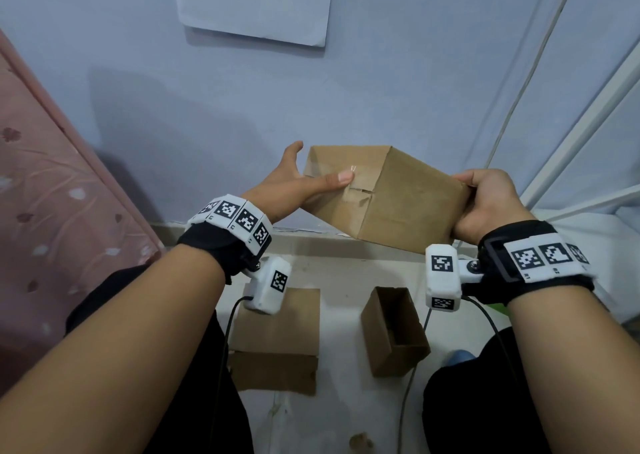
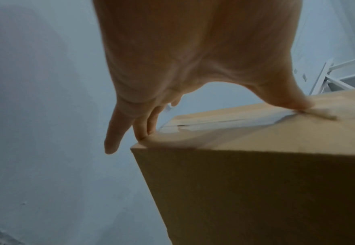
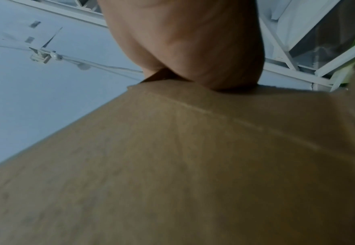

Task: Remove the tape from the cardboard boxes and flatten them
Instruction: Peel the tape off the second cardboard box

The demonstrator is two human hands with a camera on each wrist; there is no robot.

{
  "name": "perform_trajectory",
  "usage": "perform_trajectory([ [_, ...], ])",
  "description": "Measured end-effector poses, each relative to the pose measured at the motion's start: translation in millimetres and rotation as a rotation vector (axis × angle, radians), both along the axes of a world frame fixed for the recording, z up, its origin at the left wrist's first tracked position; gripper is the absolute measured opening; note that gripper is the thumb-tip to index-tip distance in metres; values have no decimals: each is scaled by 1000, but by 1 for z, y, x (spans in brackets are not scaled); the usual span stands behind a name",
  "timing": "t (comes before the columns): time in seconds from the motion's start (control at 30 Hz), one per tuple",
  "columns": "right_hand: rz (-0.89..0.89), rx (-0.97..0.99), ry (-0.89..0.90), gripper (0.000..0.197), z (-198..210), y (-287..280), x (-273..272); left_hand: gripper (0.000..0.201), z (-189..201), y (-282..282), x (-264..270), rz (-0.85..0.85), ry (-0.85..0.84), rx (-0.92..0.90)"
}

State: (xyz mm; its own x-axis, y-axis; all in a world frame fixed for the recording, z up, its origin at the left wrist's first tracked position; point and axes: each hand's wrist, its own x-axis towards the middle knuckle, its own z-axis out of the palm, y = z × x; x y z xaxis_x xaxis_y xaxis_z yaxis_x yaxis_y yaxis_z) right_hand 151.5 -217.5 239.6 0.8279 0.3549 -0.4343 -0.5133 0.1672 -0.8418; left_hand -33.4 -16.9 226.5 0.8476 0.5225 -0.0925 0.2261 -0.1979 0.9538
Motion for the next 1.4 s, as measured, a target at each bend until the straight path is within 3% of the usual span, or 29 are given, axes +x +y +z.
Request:
perform_trajectory([
  [0.07, -12, -14, -2, 19, -1, -1, 1, 120, 0, -1, 1, 10, -11, 0],
  [0.17, -37, -48, -7, 18, -3, -2, 2, 87, -2, -3, 4, 4, -32, 2],
  [0.3, -62, -65, -18, 16, -3, -4, 3, 78, -3, -7, 7, 15, -47, 9],
  [0.4, -102, -84, -38, 19, -4, -6, 4, 85, -3, -11, 7, -25, -59, -27],
  [0.57, -168, -101, -112, 15, -4, -10, 11, 131, -1, -17, 6, -140, -41, -189],
  [0.73, -174, -115, -139, 22, -9, -6, 7, 134, -17, -22, 16, -128, 0, 12],
  [0.87, -164, -88, -73, 20, -10, -8, 6, 97, -8, -16, 14, -55, -73, 32],
  [1.07, -112, -28, -14, 15, -9, -9, 4, 78, -2, -12, 7, 55, -152, 41],
  [1.13, -136, -33, -27, 16, -9, -9, 3, 73, 2, -17, 5, 22, -137, 19],
  [1.27, -198, -101, -70, 21, -12, -4, 3, 41, -2, -29, 6, -128, -70, 20],
  [1.33, -263, -137, -89, 19, -12, -3, 3, 52, -8, -29, 9, -123, -45, 154],
  [1.4, -330, -172, -121, 16, -12, -4, 3, 44, -14, -27, 14, -80, -5, 316],
])
